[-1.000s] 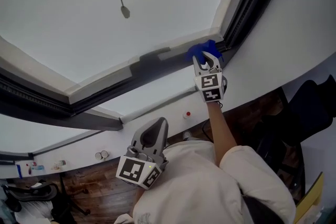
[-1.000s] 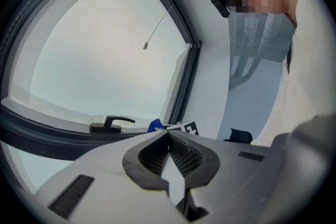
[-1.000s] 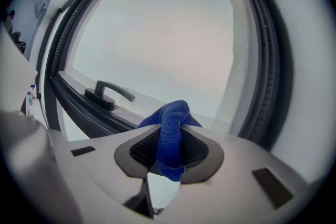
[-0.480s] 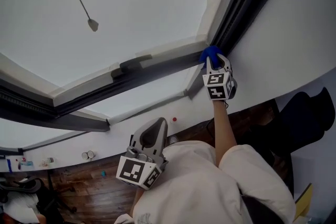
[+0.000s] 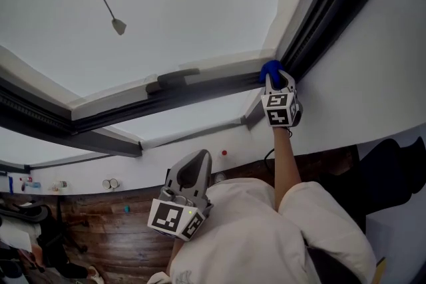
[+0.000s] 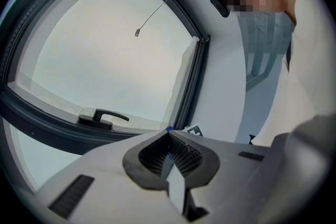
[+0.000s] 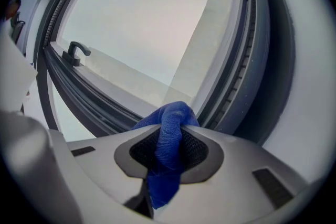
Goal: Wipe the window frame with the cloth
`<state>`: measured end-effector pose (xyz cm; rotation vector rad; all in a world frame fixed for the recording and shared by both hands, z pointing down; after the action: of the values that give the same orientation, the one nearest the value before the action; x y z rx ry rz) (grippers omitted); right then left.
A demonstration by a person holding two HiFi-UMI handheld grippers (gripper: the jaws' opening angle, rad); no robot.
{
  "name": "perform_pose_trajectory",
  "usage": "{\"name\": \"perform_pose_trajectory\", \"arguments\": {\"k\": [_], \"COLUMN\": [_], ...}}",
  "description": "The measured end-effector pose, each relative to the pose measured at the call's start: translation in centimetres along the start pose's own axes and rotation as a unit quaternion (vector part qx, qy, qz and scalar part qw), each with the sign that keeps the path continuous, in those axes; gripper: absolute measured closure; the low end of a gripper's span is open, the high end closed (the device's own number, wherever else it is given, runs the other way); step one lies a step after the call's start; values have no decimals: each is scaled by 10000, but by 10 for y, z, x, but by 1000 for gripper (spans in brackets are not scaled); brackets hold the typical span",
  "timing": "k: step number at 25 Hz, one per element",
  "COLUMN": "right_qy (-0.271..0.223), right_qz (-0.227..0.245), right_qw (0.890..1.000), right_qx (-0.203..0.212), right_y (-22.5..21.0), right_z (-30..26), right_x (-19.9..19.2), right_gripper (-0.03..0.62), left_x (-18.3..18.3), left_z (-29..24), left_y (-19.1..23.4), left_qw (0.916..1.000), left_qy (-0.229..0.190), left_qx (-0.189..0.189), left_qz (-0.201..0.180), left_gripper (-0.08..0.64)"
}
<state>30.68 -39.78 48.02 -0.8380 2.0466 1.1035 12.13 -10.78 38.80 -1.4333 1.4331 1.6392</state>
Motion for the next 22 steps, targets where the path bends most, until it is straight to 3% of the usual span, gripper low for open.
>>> {"name": "perform_pose_trajectory", "arguments": {"k": [8, 22], "right_qy": [-160, 49], "right_qz": [91, 43], "right_qw": [9998, 10000], "right_qx": [-5, 23], "right_y": [2, 16], "right_z": [0, 4], "right_x": [-2, -3], "right_gripper": [511, 511], "left_x": [-4, -5], "left_z": [0, 8], "left_y": [-9, -17], "left_qw": [10000, 9997], "left_qy": [48, 102], "left_qx": [43, -15], "left_qz": [-64, -213], "left_gripper": [551, 551]}}
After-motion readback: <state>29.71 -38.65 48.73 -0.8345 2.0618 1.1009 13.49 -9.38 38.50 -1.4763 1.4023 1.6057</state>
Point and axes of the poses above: the fingertips, and each gripper's own axes: z backward along the fingers, y to its left, x out of its top, the point moved 4 cm from there along z, backward along the fingers, and after that the axes turned 2 degrees about y, right-handed, at the moved point
